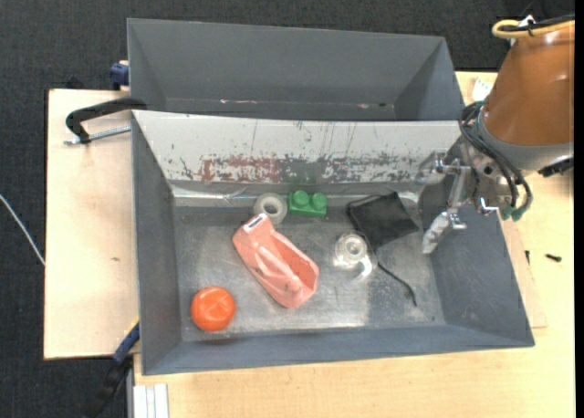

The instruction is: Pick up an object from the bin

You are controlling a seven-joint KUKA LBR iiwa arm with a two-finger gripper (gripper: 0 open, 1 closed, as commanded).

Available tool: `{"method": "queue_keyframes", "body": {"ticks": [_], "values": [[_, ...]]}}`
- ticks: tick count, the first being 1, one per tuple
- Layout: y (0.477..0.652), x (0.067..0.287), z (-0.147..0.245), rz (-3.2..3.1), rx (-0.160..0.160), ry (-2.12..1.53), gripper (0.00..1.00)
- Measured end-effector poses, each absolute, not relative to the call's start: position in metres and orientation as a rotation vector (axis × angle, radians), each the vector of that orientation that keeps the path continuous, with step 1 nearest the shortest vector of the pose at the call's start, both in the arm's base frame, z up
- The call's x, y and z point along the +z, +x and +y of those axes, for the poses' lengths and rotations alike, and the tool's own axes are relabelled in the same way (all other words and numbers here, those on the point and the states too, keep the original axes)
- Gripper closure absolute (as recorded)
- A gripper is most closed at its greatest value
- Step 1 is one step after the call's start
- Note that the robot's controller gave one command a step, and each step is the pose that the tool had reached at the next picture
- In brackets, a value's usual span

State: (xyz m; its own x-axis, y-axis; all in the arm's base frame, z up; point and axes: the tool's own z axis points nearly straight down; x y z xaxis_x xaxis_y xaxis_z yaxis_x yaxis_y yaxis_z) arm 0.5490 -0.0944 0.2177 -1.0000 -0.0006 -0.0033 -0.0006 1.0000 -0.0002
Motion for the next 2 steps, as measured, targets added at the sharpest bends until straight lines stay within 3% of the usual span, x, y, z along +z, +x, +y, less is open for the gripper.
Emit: {"method": "queue_keyframes", "body": {"ticks": [2], "values": [[0.5492,0.2167,-0.0942,3.138,-0.001,-0.008,0.00]]}}
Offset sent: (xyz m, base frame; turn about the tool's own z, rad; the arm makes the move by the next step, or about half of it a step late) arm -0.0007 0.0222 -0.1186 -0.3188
